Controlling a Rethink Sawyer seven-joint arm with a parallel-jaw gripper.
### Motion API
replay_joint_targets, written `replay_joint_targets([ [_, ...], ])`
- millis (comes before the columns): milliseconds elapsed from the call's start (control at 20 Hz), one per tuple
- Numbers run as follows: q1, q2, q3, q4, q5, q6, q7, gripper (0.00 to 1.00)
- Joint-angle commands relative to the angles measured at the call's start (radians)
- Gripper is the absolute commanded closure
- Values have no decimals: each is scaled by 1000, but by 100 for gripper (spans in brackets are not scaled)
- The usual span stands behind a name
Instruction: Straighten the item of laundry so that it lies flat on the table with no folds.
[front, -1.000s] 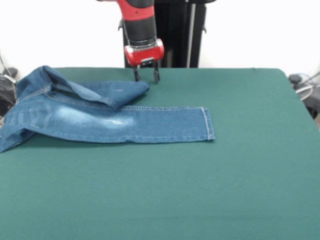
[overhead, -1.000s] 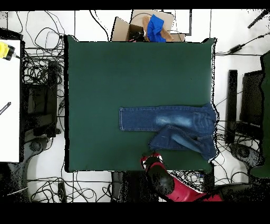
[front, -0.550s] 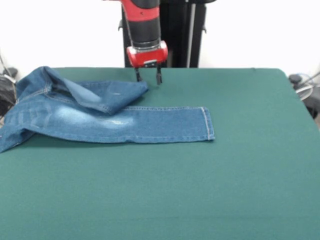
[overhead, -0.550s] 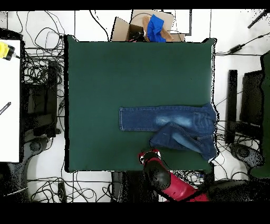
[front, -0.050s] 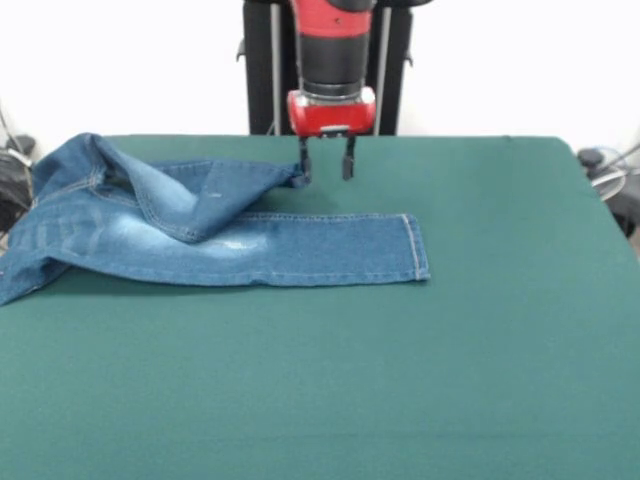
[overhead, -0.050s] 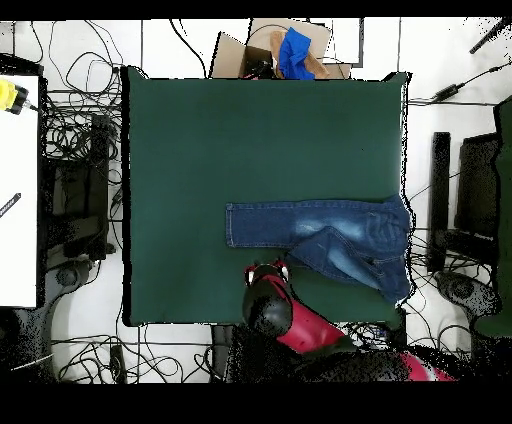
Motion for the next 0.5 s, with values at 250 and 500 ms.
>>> replay_joint_targets([
  [250,63,-143,79,-96,43,169,277,0],
  [500,102,-253,47,-92,21,232,233,0],
])
